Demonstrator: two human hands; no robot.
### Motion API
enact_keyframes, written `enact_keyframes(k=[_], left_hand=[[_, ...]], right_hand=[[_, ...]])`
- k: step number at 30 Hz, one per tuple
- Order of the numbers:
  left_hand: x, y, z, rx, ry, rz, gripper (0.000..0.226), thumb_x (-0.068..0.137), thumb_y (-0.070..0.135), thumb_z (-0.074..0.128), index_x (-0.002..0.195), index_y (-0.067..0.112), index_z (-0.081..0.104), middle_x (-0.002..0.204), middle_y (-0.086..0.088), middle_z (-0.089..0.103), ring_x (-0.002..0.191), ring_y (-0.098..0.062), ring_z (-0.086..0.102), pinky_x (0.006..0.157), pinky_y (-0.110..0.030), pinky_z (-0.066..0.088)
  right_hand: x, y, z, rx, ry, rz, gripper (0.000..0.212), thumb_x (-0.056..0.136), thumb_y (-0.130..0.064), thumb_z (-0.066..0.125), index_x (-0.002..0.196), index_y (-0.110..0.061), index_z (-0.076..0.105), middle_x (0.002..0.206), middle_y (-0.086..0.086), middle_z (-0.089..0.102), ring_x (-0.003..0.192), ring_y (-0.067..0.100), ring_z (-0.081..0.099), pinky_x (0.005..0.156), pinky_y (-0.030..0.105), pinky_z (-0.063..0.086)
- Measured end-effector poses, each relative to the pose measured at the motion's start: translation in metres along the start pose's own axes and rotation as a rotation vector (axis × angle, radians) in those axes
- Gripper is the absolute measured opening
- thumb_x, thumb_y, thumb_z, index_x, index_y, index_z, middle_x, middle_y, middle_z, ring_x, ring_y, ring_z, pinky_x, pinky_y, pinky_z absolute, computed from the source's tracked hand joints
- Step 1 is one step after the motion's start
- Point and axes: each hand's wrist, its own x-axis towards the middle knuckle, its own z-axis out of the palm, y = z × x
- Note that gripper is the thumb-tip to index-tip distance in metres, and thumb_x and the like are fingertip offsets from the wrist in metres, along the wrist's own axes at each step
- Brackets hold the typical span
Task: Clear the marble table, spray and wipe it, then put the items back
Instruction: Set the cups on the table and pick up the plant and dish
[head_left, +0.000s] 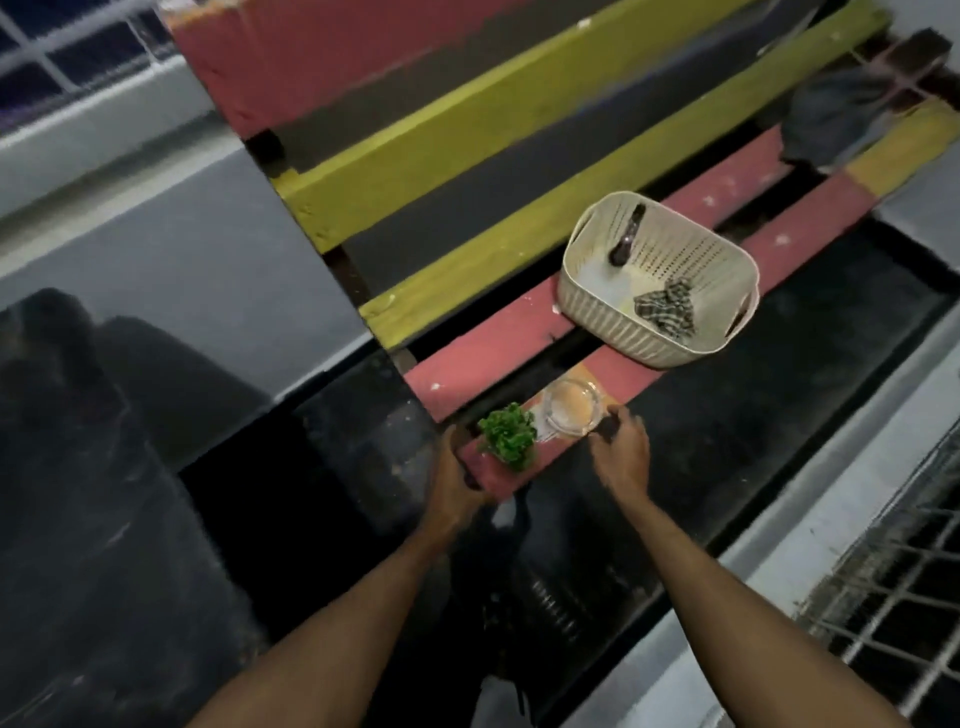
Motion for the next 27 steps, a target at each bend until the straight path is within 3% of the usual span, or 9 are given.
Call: enact_keyframes(k=[2, 4, 8, 13, 16, 19, 21, 25, 27], left_hand=[[0.019, -0.024, 0.02, -0.057, -0.018, -0.022, 0.13, 0.05, -0.002, 0.098, 0.156, 0.007, 0.022, 0.155, -0.004, 0.04, 0.138, -0.003, 0.044, 0.104, -0.007, 0.036], [0.036, -0.043, 0.038, -0.095, -0.015, -0.008, 0.135, 0.05, 0.018, 0.101, 0.158, 0.023, 0.02, 0.156, 0.009, 0.038, 0.138, 0.009, 0.042, 0.105, -0.007, 0.037], [0.055, -0.06, 0.063, -0.09, 0.025, -0.001, 0.112, 0.056, 0.039, 0.1, 0.15, 0.032, 0.039, 0.146, 0.006, 0.056, 0.135, -0.013, 0.054, 0.112, -0.04, 0.047], [0.062, -0.062, 0.076, -0.037, 0.153, 0.007, 0.086, 0.057, 0.071, 0.085, 0.13, 0.033, 0.06, 0.119, 0.017, 0.071, 0.112, -0.001, 0.066, 0.096, -0.032, 0.056], [0.065, -0.063, 0.074, -0.019, 0.181, -0.01, 0.076, 0.062, 0.059, 0.085, 0.129, 0.031, 0.062, 0.115, 0.017, 0.072, 0.11, -0.001, 0.067, 0.098, -0.027, 0.055], [0.065, -0.058, 0.061, -0.026, 0.216, -0.016, 0.067, 0.067, 0.023, 0.09, 0.128, 0.019, 0.064, 0.113, 0.002, 0.074, 0.107, -0.012, 0.07, 0.096, -0.038, 0.057], [0.061, -0.048, 0.043, -0.06, 0.229, 0.005, 0.067, 0.068, 0.009, 0.09, 0.129, 0.011, 0.064, 0.113, 0.002, 0.074, 0.105, -0.007, 0.07, 0.094, -0.036, 0.058], [0.034, -0.003, -0.012, -0.137, 0.27, 0.026, 0.067, 0.066, 0.018, 0.09, 0.128, 0.011, 0.066, 0.111, 0.014, 0.073, 0.101, 0.008, 0.067, 0.089, -0.016, 0.053], [0.009, 0.025, -0.049, -0.171, 0.322, 0.041, 0.053, 0.067, 0.019, 0.084, 0.117, 0.01, 0.07, 0.106, 0.007, 0.075, 0.096, 0.003, 0.068, 0.087, -0.022, 0.052]], right_hand=[[0.03, 0.015, 0.011, -0.054, -0.016, -0.004, 0.046, 0.082, -0.004, 0.068, 0.126, -0.006, 0.055, 0.121, 0.022, 0.053, 0.119, 0.04, 0.05, 0.098, 0.042, 0.041], [0.055, 0.025, 0.023, -0.096, -0.055, -0.028, 0.055, 0.082, -0.01, 0.069, 0.133, -0.009, 0.049, 0.128, 0.02, 0.048, 0.124, 0.038, 0.045, 0.101, 0.041, 0.039], [0.083, 0.034, 0.044, -0.175, -0.085, -0.074, 0.058, 0.087, -0.022, 0.066, 0.14, -0.014, 0.044, 0.133, 0.014, 0.041, 0.126, 0.033, 0.041, 0.1, 0.04, 0.041], [0.094, 0.033, 0.053, -0.209, 0.013, -0.114, 0.034, 0.089, -0.006, 0.056, 0.123, -0.005, 0.058, 0.119, 0.016, 0.05, 0.108, 0.036, 0.055, 0.089, 0.037, 0.044], [0.098, 0.031, 0.05, -0.192, 0.037, -0.085, 0.031, 0.088, 0.004, 0.05, 0.114, -0.005, 0.064, 0.113, 0.018, 0.057, 0.101, 0.037, 0.058, 0.083, 0.034, 0.042], [0.09, 0.024, 0.044, -0.196, 0.021, -0.063, 0.033, 0.087, 0.006, 0.05, 0.114, -0.003, 0.066, 0.114, 0.022, 0.059, 0.104, 0.038, 0.058, 0.087, 0.037, 0.045], [0.075, 0.012, 0.037, -0.18, 0.02, -0.06, 0.031, 0.085, 0.005, 0.05, 0.109, -0.002, 0.067, 0.11, 0.022, 0.06, 0.102, 0.039, 0.059, 0.087, 0.038, 0.046], [0.03, -0.026, 0.017, -0.135, 0.034, -0.121, 0.027, 0.087, 0.003, 0.053, 0.109, -0.001, 0.069, 0.105, 0.022, 0.062, 0.099, 0.037, 0.06, 0.079, 0.033, 0.042], [-0.004, -0.052, 0.005, -0.111, 0.033, -0.184, 0.025, 0.087, 0.002, 0.056, 0.109, 0.0, 0.069, 0.104, 0.022, 0.063, 0.097, 0.036, 0.06, 0.077, 0.028, 0.035]])
